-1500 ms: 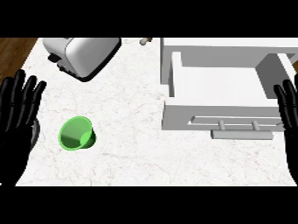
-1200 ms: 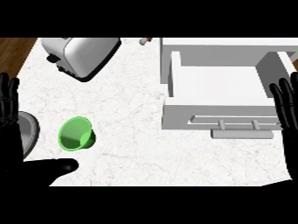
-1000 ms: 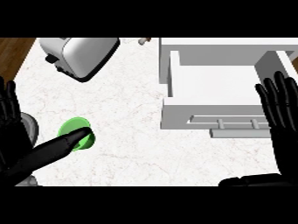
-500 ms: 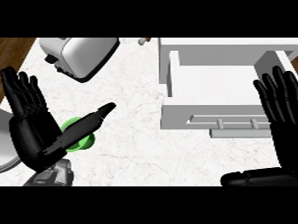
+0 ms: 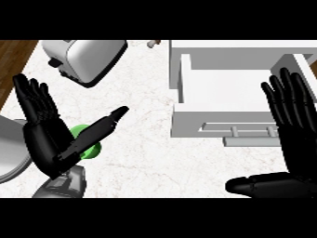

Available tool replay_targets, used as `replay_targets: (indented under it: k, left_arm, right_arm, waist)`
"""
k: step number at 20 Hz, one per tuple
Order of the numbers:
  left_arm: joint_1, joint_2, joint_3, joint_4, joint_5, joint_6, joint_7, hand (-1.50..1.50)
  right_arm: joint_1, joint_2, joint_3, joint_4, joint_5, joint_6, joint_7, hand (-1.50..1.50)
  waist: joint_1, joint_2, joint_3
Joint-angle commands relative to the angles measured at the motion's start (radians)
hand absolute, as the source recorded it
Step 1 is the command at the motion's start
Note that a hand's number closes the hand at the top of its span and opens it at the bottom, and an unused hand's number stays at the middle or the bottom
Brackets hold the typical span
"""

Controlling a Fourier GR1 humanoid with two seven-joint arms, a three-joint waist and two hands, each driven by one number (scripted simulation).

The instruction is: Pick up the cup, place it into the drawer and close the drawer

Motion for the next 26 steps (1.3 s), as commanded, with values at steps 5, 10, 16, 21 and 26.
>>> replay_targets:
  k: [5, 10, 16, 21, 26]
  left_arm:
    - [0.097, 0.000, -0.080, -0.007, 0.009, 0.086, -0.019, -1.50]
    - [0.119, 0.000, -0.053, 0.100, 0.160, 0.096, -0.149, -1.50]
    - [0.179, 0.000, 0.023, 0.105, 0.215, 0.055, -0.209, -1.50]
    - [0.296, 0.000, 0.031, 0.088, 0.294, 0.023, -0.314, -1.50]
    - [0.360, 0.000, 0.013, 0.159, 0.454, 0.029, -0.508, -1.50]
  right_arm:
    - [0.010, 0.001, -0.031, 0.040, -0.009, 0.019, -0.050, -1.50]
    - [-0.061, -0.008, -0.049, 0.051, -0.011, 0.006, -0.010, -1.50]
    - [-0.071, -0.023, -0.086, 0.087, -0.027, 0.022, -0.032, -1.50]
    - [0.014, -0.012, -0.065, 0.006, -0.044, 0.040, -0.025, -1.50]
    - [-0.025, -0.007, -0.024, -0.037, -0.010, 0.012, 0.064, -1.50]
  waist:
    - [0.001, 0.000, 0.000]
    - [0.000, 0.001, -0.001]
    - [0.003, 0.001, 0.000]
    - [0.003, -0.001, 0.000]
    - [0.004, -0.001, -0.001]
